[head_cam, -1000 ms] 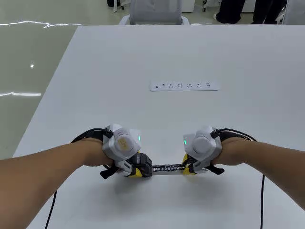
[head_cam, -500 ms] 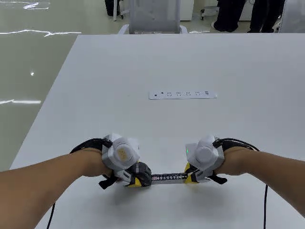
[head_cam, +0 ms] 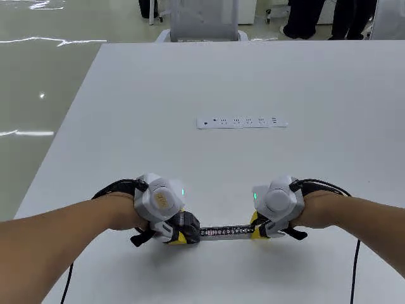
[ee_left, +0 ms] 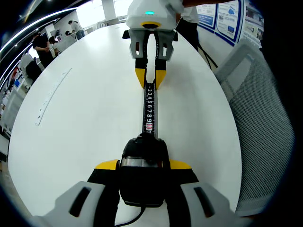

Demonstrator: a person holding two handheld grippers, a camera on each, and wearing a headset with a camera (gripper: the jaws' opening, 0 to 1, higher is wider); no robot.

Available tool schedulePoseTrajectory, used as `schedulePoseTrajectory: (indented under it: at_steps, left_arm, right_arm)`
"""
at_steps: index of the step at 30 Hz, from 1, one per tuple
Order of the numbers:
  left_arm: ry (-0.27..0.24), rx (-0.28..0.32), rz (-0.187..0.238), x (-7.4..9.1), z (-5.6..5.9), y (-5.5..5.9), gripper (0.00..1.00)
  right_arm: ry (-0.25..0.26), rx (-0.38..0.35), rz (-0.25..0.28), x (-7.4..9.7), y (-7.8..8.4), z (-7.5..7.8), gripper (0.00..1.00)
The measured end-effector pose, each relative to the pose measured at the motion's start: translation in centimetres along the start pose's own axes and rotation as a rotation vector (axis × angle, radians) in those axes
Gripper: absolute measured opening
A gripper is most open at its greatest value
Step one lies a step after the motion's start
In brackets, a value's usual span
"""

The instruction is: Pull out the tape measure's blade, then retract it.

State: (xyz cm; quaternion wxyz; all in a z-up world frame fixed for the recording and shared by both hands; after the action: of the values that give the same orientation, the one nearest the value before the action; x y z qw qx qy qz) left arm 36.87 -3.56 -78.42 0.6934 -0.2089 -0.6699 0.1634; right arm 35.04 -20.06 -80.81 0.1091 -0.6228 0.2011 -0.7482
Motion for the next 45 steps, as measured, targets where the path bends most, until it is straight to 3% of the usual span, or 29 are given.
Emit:
schedulePoseTrajectory:
  at_steps: [45]
  left_arm:
    - [-0.007,0.005,0.006,0.0,0.0,0.0,0.33]
  right_arm:
    - [0.008,-0.003,-0.024,0.9,2.1,0.3,0.12]
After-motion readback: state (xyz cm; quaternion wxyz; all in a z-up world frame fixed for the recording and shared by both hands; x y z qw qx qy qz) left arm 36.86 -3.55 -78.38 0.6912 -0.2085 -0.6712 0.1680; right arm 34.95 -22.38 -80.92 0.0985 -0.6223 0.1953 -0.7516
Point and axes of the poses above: the centre of the closed fingertips' face, and the gripper's own axes: x roughly backward along the fingers, z roughly to its right, y roughly out of its underside, the point moved 3 cm from there along x, roughly backward along the fingers, and after that the axes turned 6 degrees about y, right-handed, at the moved point
